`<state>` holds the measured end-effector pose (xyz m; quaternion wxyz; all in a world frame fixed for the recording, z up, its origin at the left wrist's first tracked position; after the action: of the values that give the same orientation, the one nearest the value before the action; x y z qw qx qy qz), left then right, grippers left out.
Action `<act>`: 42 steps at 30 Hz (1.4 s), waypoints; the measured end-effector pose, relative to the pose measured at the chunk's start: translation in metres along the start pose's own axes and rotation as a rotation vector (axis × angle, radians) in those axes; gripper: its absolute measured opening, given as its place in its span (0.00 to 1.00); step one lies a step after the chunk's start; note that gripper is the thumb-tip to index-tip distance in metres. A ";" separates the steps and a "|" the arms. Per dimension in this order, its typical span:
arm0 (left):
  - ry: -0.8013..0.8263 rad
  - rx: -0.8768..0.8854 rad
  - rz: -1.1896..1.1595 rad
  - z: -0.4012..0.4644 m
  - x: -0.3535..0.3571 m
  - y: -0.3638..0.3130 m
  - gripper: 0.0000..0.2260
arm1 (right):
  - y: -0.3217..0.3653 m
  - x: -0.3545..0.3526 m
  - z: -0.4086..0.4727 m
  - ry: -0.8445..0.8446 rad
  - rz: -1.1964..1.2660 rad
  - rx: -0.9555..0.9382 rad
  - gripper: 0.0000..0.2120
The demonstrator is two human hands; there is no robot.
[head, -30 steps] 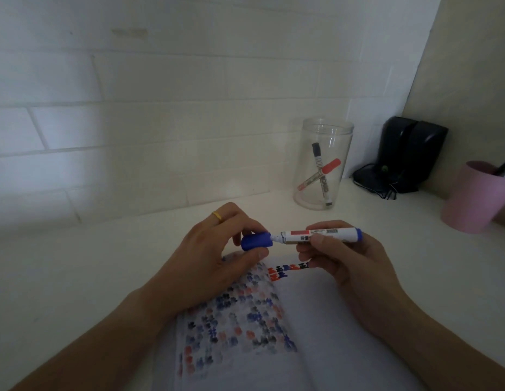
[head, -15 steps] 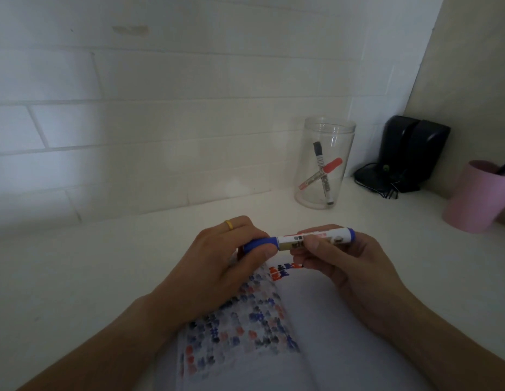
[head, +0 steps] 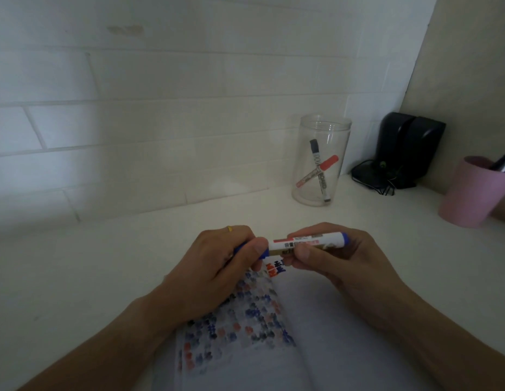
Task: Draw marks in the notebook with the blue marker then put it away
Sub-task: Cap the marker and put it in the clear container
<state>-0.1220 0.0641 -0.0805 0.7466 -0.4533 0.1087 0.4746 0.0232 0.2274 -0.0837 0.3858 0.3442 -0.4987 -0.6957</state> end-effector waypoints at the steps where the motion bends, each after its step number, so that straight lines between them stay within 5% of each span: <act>1: -0.002 0.012 -0.001 0.000 0.000 0.000 0.13 | 0.001 -0.001 0.000 0.007 -0.040 -0.010 0.14; 6: -0.077 0.095 0.068 0.005 -0.006 0.006 0.05 | 0.003 0.000 -0.003 -0.049 -0.438 -0.144 0.08; 9: -0.123 0.120 0.068 0.006 -0.007 0.005 0.09 | 0.001 0.008 -0.004 -0.186 -0.868 -0.344 0.09; 13: -0.142 0.145 0.051 0.004 -0.005 0.002 0.15 | -0.006 0.018 -0.004 -0.211 -1.091 -0.538 0.11; 17: -0.108 0.050 0.022 0.003 -0.005 0.005 0.24 | -0.007 0.017 -0.001 -0.269 -1.084 -0.537 0.26; 21: -0.097 -0.003 0.142 0.005 -0.008 0.018 0.13 | -0.001 0.003 0.005 -0.384 -0.910 -0.376 0.34; 26: -0.118 -0.064 0.162 0.006 -0.012 0.029 0.14 | 0.011 -0.020 0.033 -0.546 -0.577 -0.182 0.28; 32: -0.154 -0.127 0.198 0.006 -0.016 0.038 0.17 | 0.058 -0.049 0.085 -0.748 -0.506 -0.337 0.26; 36: -0.145 -0.139 0.204 0.006 -0.016 0.040 0.17 | 0.088 -0.060 0.124 -0.851 -0.573 -0.464 0.25; 42: -0.120 -0.143 0.218 0.007 -0.014 0.042 0.16 | 0.083 -0.063 0.164 -0.777 -0.862 -0.436 0.20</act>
<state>-0.1650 0.0663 -0.0919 0.6614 -0.4617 0.0785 0.5858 -0.0731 0.3357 0.0457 -0.0781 0.1495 -0.2655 -0.9492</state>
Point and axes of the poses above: each hand's wrist, its own z-axis towards the middle knuckle, its own x-axis out of the palm, y = z × x, the point moved 1 cm from there along z, towards the middle knuckle, and after that the axes turned 8 degrees about -z, right-handed, at the moved point
